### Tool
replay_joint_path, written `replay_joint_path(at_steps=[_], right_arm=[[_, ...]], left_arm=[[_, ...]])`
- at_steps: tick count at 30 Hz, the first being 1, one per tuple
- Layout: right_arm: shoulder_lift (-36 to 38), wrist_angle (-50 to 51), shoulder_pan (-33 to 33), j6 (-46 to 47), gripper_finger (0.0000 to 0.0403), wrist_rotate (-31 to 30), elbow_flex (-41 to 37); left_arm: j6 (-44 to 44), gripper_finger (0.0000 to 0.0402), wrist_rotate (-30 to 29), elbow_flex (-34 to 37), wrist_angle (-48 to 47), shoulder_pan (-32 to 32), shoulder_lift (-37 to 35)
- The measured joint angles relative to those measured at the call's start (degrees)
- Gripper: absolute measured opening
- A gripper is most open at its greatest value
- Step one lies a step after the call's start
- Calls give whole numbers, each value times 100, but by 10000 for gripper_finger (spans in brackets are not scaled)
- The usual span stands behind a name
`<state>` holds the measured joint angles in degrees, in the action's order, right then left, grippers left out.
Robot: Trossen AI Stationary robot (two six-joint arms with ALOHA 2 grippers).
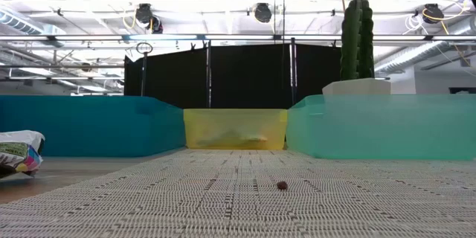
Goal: Pick and place Granola Bars by type
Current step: Put the red granola bar into the green bin
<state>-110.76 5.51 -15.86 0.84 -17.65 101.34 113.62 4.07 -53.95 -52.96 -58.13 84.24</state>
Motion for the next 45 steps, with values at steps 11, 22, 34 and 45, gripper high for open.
replay_joint_path(at_steps=[11,22,34,45], right_arm=[[0,-7,0,0,285,-1,0],[0,-3,0,38,286,0,2],[0,10,0,39,286,0,0],[0,10,0,39,285,0,2]], left_arm=[[-39,310,-100,0,385,2,661],[6,310,95,327,804,-4,945],[71,310,141,470,1072,-9,938],[73,288,145,474,1079,-9,938]])
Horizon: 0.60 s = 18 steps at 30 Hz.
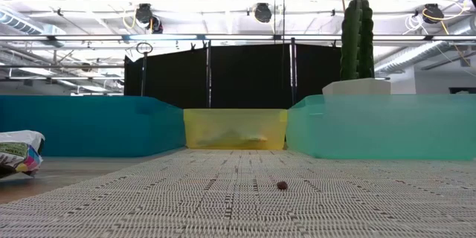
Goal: Pick and place Granola Bars by type
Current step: Put the red granola bar into the green bin
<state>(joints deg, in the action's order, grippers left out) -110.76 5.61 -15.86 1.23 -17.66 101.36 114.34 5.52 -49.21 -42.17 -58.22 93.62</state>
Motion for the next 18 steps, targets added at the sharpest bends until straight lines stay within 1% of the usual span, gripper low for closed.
replay_joint_path(at_steps=[10,14,18], right_arm=[[0,-2,0,0,282,-1,-2],[0,-7,0,1,282,-1,-1],[0,-11,0,2,280,-1,-1]], left_arm=[[-4,176,70,4,0,-4,2],[0,141,72,4,12,-4,2],[-2,113,73,4,37,-4,2]])
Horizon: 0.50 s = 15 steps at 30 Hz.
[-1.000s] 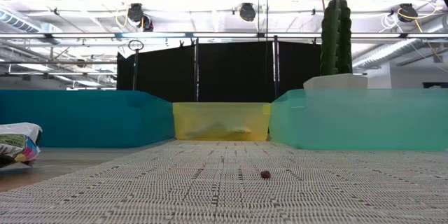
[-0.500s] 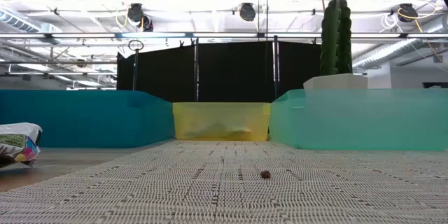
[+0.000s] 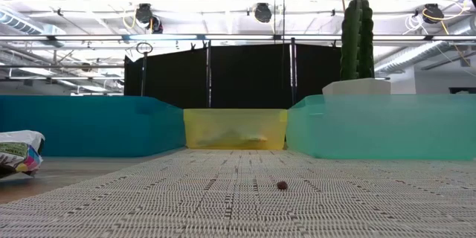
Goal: Pick and place Granola Bars by type
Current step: Put the red granola bar into the green bin
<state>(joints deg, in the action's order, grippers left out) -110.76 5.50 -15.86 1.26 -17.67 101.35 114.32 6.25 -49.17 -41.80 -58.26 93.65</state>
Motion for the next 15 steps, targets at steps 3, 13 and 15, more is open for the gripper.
replay_joint_path(at_steps=[3,13,15], right_arm=[[0,0,0,0,278,0,-1],[0,-9,0,2,277,-7,-1],[0,-10,0,2,277,-7,1]], left_arm=[[4,98,21,-2,10,6,0],[17,45,-261,-2,-44,66,-329],[19,33,-436,-2,-135,118,-492]])
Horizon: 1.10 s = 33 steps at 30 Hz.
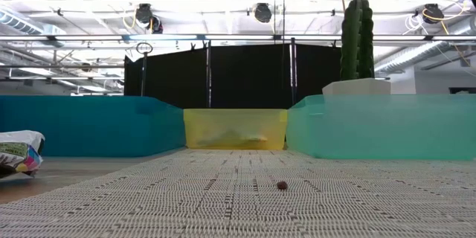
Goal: Pick and place Granola Bars by type
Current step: Put the red granola bar into the green bin
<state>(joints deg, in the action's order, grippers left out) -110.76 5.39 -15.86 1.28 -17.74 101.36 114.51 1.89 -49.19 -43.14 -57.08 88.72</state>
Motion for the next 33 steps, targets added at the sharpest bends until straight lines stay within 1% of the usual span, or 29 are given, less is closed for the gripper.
replay_joint_path(at_steps=[3,6,11,15,20,23,27,32,33], right_arm=[[49,-37,1,-2,277,0,-4],[229,-17,0,-6,276,-7,-7],[691,81,16,140,276,-27,-4],[1022,113,52,149,276,-33,-4],[1337,131,52,152,276,-47,-4],[1437,139,48,179,276,-183,-4],[1484,138,52,302,276,-216,2],[1489,141,48,426,276,-224,2],[1491,139,48,428,276,-307,2]], left_arm=[[-17,25,-196,0,-170,98,-289],[-38,26,-437,0,-387,215,-589],[-472,22,-1066,-2,-518,473,-1108],[-1045,15,-1639,-2,-490,774,-1486],[-1872,19,-2121,-2,-419,1250,-1971],[-2425,14,-2264,-2,-302,1539,-2235],[-3079,13,-2446,-4,-110,1850,-2539],[-3990,13,-2540,-4,446,2226,-2776],[-4235,13,-2569,-4,626,2298,-2798]])
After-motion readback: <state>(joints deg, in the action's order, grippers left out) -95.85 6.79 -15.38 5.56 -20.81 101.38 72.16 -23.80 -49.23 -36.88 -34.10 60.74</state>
